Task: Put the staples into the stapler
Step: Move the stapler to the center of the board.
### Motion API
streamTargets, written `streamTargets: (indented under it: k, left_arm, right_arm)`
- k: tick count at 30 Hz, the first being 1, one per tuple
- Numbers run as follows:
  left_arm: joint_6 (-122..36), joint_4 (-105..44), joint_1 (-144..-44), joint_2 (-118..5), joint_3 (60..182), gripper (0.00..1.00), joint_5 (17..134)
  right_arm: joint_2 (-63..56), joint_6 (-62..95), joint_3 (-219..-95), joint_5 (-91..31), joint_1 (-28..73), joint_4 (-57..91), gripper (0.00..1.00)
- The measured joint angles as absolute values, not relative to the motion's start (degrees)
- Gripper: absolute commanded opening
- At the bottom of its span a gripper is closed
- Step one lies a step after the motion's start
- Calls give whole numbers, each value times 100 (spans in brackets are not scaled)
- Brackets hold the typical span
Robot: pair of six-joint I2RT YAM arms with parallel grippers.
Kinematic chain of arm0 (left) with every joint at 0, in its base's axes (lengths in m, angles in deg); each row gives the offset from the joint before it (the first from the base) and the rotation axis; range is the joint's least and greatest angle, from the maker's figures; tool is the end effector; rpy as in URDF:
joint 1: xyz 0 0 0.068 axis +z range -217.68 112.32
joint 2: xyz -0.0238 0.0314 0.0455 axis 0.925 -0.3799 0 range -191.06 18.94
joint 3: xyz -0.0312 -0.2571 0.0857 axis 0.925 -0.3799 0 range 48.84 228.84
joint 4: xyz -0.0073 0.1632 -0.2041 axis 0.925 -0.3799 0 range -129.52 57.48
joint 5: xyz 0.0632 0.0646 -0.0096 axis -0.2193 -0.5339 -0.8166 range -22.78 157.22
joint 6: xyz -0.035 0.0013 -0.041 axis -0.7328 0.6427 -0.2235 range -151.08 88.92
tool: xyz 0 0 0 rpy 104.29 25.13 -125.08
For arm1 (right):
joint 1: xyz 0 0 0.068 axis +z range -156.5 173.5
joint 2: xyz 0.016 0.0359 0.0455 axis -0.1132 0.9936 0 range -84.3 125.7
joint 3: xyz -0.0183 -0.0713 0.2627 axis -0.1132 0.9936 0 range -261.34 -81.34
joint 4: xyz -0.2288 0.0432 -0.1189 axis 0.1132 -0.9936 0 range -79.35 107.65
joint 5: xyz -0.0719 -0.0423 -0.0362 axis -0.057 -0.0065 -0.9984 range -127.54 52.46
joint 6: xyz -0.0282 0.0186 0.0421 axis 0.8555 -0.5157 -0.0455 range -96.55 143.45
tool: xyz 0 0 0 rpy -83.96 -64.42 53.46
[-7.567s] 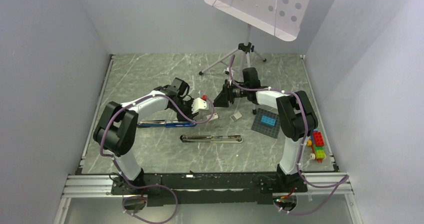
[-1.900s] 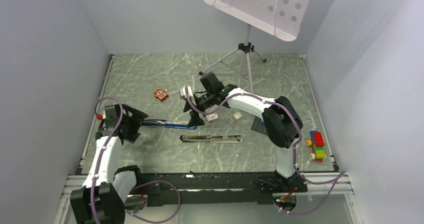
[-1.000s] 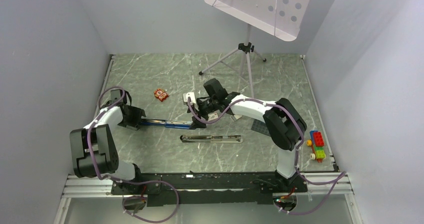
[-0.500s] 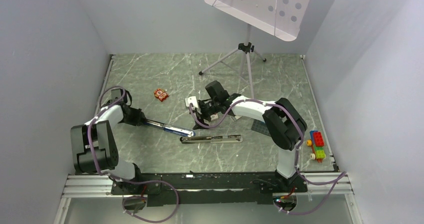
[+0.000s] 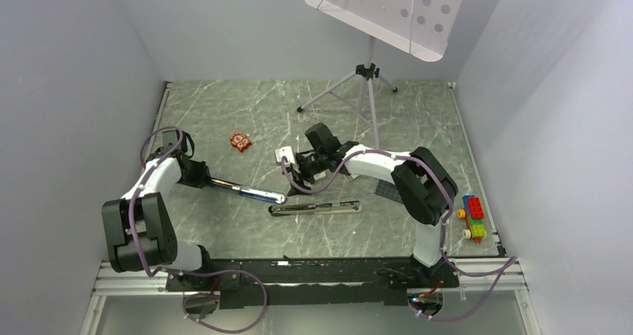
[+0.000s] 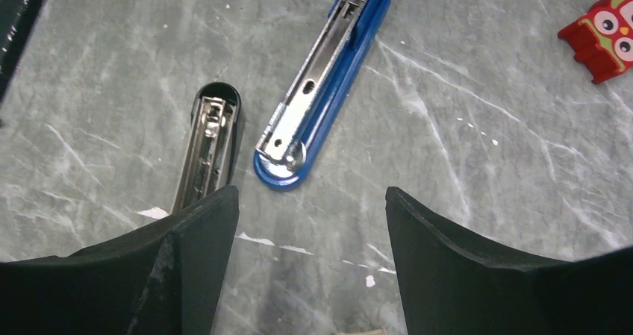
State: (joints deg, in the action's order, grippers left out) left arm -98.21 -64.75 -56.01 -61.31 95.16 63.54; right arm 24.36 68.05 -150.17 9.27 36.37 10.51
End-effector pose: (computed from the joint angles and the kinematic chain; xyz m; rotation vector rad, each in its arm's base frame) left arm 0.2506 0.0540 0.1866 -1.7518 2.1037 -0.1910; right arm 0.2741 0.2899 0.1808 -1.8085 1.3421 0.9476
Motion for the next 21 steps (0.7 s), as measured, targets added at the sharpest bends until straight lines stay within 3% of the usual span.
streamTargets:
  k: [21]
  left_arm:
    - [-10702, -7286, -6246, -5478, 10235, 0, 5385]
  right_arm:
    - [2631, 5564, -14685, -149, 4229, 2538, 76]
